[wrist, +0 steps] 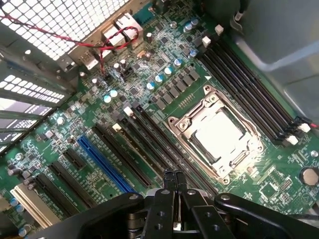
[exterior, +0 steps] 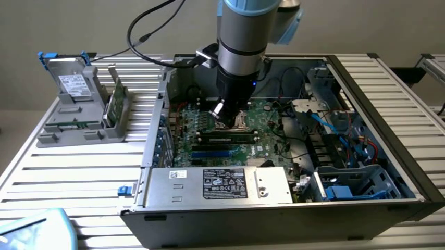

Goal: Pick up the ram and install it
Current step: 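Press down the ram until it locks into place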

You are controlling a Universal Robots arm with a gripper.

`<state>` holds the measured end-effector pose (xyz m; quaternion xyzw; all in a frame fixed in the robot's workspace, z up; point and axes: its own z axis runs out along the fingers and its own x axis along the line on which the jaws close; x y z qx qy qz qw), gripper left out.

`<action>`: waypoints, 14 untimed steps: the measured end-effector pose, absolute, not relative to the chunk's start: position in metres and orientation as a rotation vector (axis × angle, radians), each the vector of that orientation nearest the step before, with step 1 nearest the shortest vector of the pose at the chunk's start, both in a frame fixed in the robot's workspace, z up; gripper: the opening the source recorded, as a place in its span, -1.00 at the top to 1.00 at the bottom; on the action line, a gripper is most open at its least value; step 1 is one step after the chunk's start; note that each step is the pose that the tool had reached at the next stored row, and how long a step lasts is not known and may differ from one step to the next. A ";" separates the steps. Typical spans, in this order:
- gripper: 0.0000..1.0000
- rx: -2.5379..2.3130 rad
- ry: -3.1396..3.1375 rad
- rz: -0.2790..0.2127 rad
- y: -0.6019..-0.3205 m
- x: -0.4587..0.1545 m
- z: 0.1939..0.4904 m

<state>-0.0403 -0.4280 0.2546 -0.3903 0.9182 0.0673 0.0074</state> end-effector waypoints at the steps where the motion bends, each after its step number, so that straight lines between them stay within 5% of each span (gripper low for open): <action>1: 0.79 -1.202 2.878 0.211 -0.428 -0.040 0.255; 14: 0.79 -0.954 2.964 0.212 -0.428 -0.040 0.255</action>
